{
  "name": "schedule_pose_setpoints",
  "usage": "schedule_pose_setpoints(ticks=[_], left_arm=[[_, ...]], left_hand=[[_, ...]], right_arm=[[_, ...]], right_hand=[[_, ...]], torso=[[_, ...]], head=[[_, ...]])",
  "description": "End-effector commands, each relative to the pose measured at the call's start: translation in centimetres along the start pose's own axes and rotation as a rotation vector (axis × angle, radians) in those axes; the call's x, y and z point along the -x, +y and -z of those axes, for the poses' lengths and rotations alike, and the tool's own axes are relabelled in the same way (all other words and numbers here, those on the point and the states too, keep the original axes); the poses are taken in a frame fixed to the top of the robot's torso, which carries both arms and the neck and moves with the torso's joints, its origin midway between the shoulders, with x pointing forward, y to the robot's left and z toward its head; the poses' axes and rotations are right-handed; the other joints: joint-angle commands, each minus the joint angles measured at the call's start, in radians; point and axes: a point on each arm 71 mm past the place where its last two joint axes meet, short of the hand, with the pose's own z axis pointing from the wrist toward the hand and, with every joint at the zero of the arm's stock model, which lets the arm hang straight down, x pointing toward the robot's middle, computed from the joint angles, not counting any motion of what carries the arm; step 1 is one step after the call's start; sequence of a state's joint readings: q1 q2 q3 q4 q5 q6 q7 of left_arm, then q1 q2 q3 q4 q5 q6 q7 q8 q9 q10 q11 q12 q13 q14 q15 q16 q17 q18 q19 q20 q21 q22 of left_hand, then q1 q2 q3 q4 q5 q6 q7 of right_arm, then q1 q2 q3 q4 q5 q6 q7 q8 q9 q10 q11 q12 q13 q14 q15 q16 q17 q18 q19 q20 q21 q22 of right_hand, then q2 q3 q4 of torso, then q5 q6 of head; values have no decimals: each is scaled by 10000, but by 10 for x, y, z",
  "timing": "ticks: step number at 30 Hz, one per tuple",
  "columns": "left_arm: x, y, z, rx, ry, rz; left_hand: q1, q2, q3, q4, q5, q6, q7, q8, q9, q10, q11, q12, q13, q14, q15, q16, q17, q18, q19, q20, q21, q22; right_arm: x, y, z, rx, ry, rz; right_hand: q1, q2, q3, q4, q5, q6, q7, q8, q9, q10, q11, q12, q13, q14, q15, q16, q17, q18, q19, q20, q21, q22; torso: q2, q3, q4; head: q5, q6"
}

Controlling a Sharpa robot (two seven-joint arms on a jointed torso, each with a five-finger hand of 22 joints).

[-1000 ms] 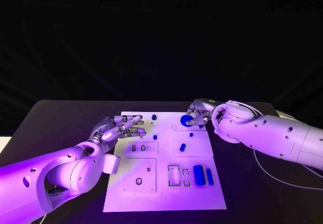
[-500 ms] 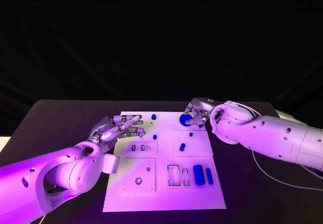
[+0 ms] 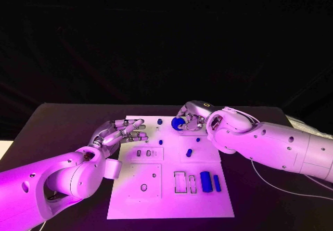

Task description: Assemble the parts on the task board

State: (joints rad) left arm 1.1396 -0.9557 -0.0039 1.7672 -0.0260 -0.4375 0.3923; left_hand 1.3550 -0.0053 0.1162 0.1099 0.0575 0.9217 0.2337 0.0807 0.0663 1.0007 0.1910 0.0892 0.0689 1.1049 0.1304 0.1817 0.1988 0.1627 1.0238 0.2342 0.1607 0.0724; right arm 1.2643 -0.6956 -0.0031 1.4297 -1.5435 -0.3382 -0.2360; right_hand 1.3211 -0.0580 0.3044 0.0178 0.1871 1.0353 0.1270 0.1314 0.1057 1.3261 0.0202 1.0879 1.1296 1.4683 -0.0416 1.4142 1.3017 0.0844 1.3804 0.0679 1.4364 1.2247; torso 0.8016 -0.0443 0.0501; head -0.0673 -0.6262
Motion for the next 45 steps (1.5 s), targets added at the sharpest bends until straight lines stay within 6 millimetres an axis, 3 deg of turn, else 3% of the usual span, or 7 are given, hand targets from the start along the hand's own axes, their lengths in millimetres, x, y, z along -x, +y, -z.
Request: schedule_pose_setpoints(ticks=[1, 8, 11, 17, 21, 34, 45], left_arm=[[1, -2, 0, -130, 101, 115], [6, -2, 2, -171, 2, 78], [9, -2, 2, -175, -102, 101], [12, -2, 1, -165, -232, 141], [12, -2, 1, -166, -230, 156], [10, -2, 0, -158, -192, 181], [13, -1, -1, -148, -247, 158]], left_hand=[[-35, 91, 16, -51, -6, -60, 173, -61, -10, -71, -5, -34, -9, -65, 18, -31, 14, 181, 28, 29, -62, -15], [-35, 91, 16, -51, -6, -60, 173, -61, -10, -71, -5, -34, -9, -65, 18, -31, 14, 181, 28, 29, -62, -15], [-35, 93, 16, -53, -6, -60, 173, -61, -10, -71, -5, -34, -9, -65, 18, -31, 15, 181, 28, 29, -63, -15], [-34, 97, 17, -57, -5, -60, 172, -62, -10, -71, -6, -35, -9, -65, 18, -33, 18, 182, 30, 29, -66, -16], [-34, 97, 17, -57, -5, -60, 172, -62, -10, -71, -6, -35, -9, -65, 18, -33, 18, 182, 30, 29, -66, -16], [-34, 97, 17, -57, -5, -60, 172, -62, -10, -71, -6, -35, -9, -65, 18, -33, 18, 182, 30, 29, -66, -16], [-34, 97, 17, -57, -5, -60, 172, -62, -10, -71, -6, -35, -9, -65, 18, -33, 18, 182, 30, 29, -66, -16]], right_arm=[[1, 16, -3, 477, -369, 134], [-3, 40, -13, 961, -387, 267], [-7, 48, -18, 1087, -339, 317], [-17, 58, -27, 1229, -173, 379], [-23, 62, -30, 1278, -85, 397], [-32, 60, -37, 935, 273, 827], [-33, 58, -34, 825, 148, 1407]], right_hand=[[-176, -60, 127, 60, -5, 536, -192, 89, 151, -69, 22, -69, -24, 523, -65, 10, -9, -110, 11, -56, 6, -18], [-237, -150, 143, 60, 22, 532, -190, 63, 147, -70, 20, -101, -39, 522, -65, 0, -18, -110, 12, -59, 5, -17], [-240, -152, 147, 60, 28, 534, -190, 62, 147, -69, 20, -103, -39, 523, -66, 5, -10, -109, 8, -59, 2, -23], [-242, -154, 154, 59, 36, 533, -190, 59, 146, -76, 20, -119, -51, 523, -66, 3, -13, -107, 4, -59, -1, -31], [-251, -161, 159, 61, 42, 528, -187, 53, 145, -87, 21, -141, -69, 520, -66, -7, -28, -104, -6, -60, -8, -49], [-308, -206, 202, 69, 62, 482, -166, 3, 131, -127, 35, -228, -125, 515, -59, -26, -50, -96, -29, -58, -27, -90], [-413, -327, 219, 85, 92, 483, -156, -31, 127, -161, 46, -324, -186, 499, -49, -77, -121, -89, -49, -51, -47, -127]], torso=[[7, -4, 4], [12, -47, 57], [17, -43, 94], [38, -77, 192], [38, -77, 157], [35, -58, 135], [38, -49, 123]], head=[[19, 11], [71, 36], [81, 29], [68, 34], [119, 36], [163, -10], [130, -48]])
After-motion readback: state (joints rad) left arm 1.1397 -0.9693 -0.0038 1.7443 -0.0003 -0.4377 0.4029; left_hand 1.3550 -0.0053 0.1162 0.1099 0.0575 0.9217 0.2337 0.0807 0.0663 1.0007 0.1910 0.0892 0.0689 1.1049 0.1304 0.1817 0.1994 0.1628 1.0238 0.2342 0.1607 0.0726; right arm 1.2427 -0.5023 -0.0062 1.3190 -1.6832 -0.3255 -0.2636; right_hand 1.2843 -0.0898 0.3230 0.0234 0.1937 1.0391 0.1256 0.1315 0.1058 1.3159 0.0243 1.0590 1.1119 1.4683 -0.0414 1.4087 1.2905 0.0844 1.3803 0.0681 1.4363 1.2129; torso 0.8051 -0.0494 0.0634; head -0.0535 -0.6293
